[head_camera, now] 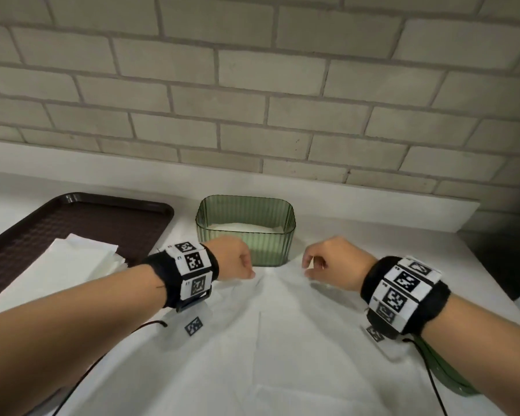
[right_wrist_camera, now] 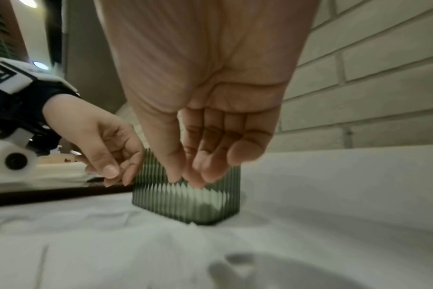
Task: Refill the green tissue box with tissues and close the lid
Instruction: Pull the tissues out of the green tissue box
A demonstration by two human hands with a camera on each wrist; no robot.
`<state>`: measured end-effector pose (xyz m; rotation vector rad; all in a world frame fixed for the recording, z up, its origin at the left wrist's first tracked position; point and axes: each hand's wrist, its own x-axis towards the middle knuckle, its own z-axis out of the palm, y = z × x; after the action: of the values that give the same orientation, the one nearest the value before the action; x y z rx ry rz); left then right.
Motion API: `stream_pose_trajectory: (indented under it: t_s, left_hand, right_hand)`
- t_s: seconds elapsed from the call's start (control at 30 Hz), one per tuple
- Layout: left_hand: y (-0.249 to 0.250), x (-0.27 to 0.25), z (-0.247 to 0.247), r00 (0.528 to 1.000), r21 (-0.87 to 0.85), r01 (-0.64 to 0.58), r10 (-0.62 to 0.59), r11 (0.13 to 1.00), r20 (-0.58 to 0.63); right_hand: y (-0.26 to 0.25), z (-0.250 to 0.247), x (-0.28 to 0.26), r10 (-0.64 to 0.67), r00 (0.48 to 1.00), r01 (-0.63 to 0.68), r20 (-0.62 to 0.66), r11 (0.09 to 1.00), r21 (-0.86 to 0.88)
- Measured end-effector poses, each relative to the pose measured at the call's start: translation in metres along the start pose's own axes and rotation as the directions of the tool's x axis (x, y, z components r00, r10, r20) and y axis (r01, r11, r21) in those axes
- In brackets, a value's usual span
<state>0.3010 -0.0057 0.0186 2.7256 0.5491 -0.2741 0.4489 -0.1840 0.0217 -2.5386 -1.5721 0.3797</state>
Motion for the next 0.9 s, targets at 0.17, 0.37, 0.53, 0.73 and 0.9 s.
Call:
stream_pose_trajectory:
  t_s: [0.17, 0.37, 0.53, 0.73, 0.9]
  left_hand:
    - [0.014, 0.002, 0.031, 0.962, -0.139, 0.204, -0.172, 0.969, 0.213]
    - [0.034, 0.003, 0.033, 0.967, -0.099, 0.212, -0.195, 0.972, 0.163]
    - [0.032, 0.005, 0.032, 0.983, -0.187, 0.174, -0.18, 0.967, -0.019]
    - [0.02, -0.004, 0.017, 0.978, -0.315, 0.103, -0.154, 0.943, -0.139]
    - [0.015, -0.012, 0.01, 0.956, -0.607, 0.064, -0.222, 0.792, -0.189]
  right_hand:
    - [0.012, 0.028, -0.013, 0.171, 0.984, -0.176, 0.054, 0.979, 0.107]
    - [0.017, 0.035, -0.006, 0.266, 0.963, -0.27, 0.051, 0.946, 0.178]
    - [0.025, 0.037, -0.001, 0.279, 0.959, -0.282, 0.04, 0.937, 0.209]
    - [0.033, 0.038, -0.005, 0.245, 0.969, -0.225, -0.022, 0.919, 0.324]
    - [0.029, 0.03, -0.002, 0.161, 0.987, -0.106, -0.013, 0.707, 0.699]
